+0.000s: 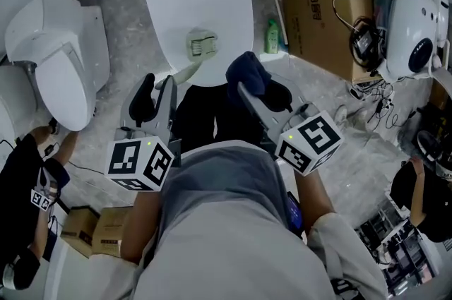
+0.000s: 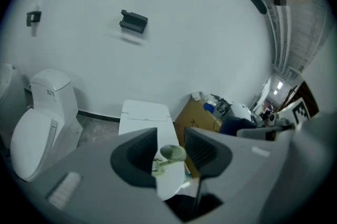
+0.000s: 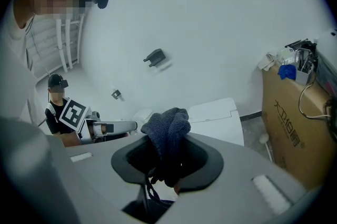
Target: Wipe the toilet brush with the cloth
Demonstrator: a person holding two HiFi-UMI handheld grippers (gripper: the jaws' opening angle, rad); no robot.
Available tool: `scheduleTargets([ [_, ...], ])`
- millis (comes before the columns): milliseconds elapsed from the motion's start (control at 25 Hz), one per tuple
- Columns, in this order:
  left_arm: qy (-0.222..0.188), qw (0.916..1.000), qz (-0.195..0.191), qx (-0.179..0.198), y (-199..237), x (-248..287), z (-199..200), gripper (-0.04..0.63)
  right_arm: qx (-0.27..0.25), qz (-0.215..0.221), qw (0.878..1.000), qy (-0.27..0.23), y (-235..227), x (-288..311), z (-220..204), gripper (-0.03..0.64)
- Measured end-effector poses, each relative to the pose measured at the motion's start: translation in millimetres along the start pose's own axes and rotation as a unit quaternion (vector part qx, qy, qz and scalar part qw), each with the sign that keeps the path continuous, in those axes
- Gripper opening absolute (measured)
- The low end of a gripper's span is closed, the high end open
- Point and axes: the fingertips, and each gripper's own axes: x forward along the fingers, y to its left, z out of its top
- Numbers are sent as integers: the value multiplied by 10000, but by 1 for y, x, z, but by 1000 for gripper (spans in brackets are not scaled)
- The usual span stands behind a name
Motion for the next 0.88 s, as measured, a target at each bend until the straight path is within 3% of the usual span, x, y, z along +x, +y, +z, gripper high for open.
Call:
scheduleTargets([
  [200, 34, 9999, 126, 32, 4, 8, -2, 0, 272, 193, 9994, 28, -14, 22, 2, 106],
  [440, 107, 9995, 244, -152, 6, 14, -8, 0, 241, 294, 9990, 217, -31, 48, -4, 106],
  [880, -162, 9988, 253, -398, 12, 24, -1, 0, 342, 463, 9974, 426, -55, 95, -15, 106],
])
